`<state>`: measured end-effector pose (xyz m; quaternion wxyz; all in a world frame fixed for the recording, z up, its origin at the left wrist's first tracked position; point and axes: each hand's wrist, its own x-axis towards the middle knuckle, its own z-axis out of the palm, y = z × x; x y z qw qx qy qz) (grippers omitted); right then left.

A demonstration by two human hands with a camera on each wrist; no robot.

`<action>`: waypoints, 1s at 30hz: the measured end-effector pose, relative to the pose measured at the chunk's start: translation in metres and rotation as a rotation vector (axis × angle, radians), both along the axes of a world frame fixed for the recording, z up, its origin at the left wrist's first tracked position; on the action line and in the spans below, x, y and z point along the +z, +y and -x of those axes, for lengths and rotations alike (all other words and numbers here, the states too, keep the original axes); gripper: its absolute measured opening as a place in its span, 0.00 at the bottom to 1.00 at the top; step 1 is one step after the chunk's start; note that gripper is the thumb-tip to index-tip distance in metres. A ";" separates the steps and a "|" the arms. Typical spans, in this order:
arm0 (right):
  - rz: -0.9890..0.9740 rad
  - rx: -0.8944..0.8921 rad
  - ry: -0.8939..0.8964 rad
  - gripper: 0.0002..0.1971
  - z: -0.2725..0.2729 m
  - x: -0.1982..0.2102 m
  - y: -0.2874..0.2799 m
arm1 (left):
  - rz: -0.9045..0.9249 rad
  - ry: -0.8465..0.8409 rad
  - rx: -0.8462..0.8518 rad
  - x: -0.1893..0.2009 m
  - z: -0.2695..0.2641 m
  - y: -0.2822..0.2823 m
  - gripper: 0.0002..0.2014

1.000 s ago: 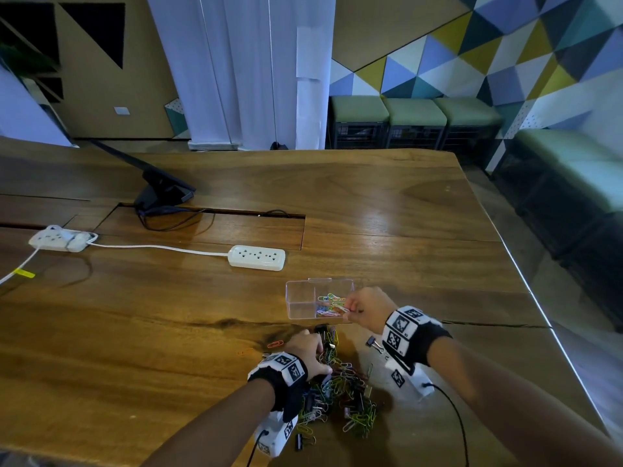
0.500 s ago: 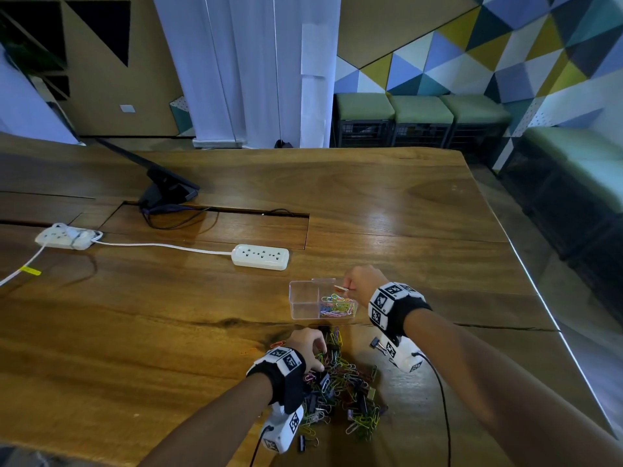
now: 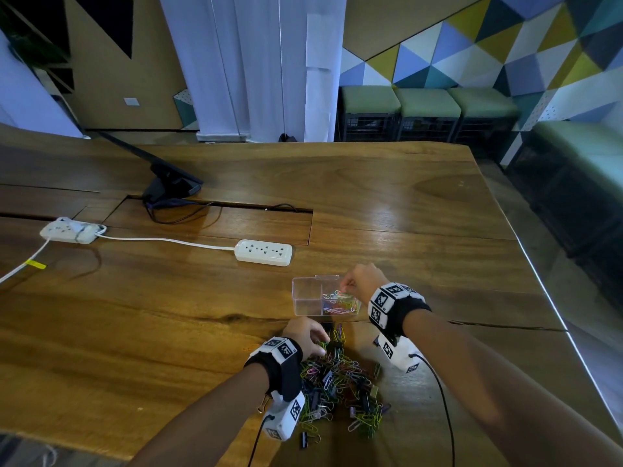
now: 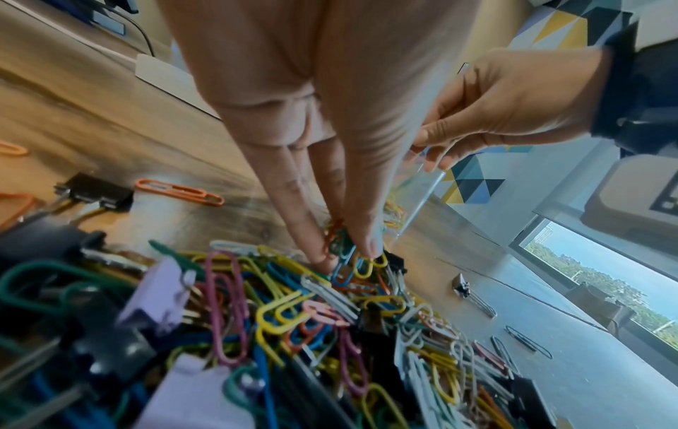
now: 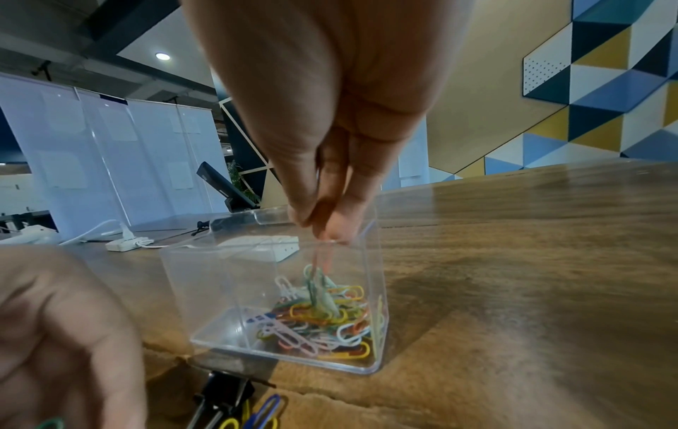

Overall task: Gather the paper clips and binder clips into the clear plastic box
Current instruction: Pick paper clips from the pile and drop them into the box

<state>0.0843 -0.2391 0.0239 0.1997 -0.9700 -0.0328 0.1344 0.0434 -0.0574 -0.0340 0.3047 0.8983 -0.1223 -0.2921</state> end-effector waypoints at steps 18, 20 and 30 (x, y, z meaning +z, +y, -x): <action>-0.023 0.128 0.098 0.10 0.077 -0.024 -0.009 | 0.388 0.236 0.248 0.024 -0.018 0.003 0.16; -0.023 0.128 0.154 0.08 0.086 -0.034 -0.014 | 0.398 0.185 0.237 0.031 -0.024 0.003 0.16; 0.045 0.060 0.328 0.29 0.095 -0.048 -0.003 | 0.186 -0.177 0.087 0.078 -0.063 -0.028 0.16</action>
